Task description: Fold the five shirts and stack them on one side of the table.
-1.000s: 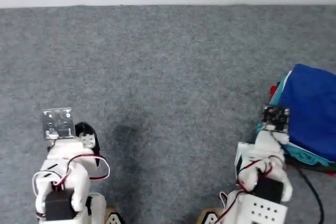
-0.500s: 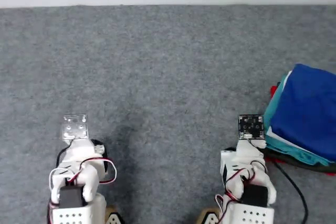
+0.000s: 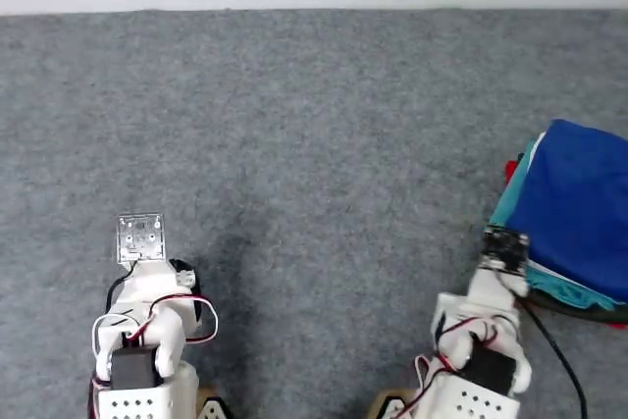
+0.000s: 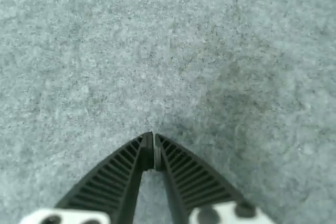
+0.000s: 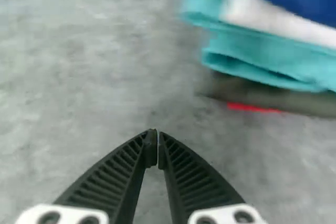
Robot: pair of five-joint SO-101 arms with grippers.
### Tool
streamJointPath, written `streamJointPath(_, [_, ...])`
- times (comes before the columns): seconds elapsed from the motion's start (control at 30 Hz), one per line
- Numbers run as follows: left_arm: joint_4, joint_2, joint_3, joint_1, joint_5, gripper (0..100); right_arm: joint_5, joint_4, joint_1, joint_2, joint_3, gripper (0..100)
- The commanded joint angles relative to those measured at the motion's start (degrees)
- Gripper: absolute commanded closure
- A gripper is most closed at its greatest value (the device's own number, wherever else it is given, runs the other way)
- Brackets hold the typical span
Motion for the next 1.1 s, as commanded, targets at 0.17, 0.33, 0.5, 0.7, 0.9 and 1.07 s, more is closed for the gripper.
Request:
streamJointPath(0.17, [-1.49,-0.35,-0.31,-0.18,-0.09,99,-0.62,0.31,7.69,-0.22,0.97,98.9])
streamJointPath(0.33, [-1.49,-0.35,-0.31,-0.18,-0.09,99,-0.62,0.31,7.69,-0.22,0.97,98.9])
streamJointPath(0.5, [-1.49,-0.35,-0.31,-0.18,-0.09,99,-0.62,0.31,7.69,-0.22,0.97,98.9])
streamJointPath(0.7, [-1.49,-0.35,-0.31,-0.18,-0.09,99,-0.62,0.31,7.69,-0.22,0.97,98.9])
streamJointPath(0.9, [-1.49,-0.35,-0.31,-0.18,-0.09,99,-0.62,0.31,7.69,-0.22,0.97,98.9])
streamJointPath(1.07, [-1.49,-0.35,-0.31,-0.18,-0.09,99,-0.62,0.31,7.69,-0.22,0.97,98.9])
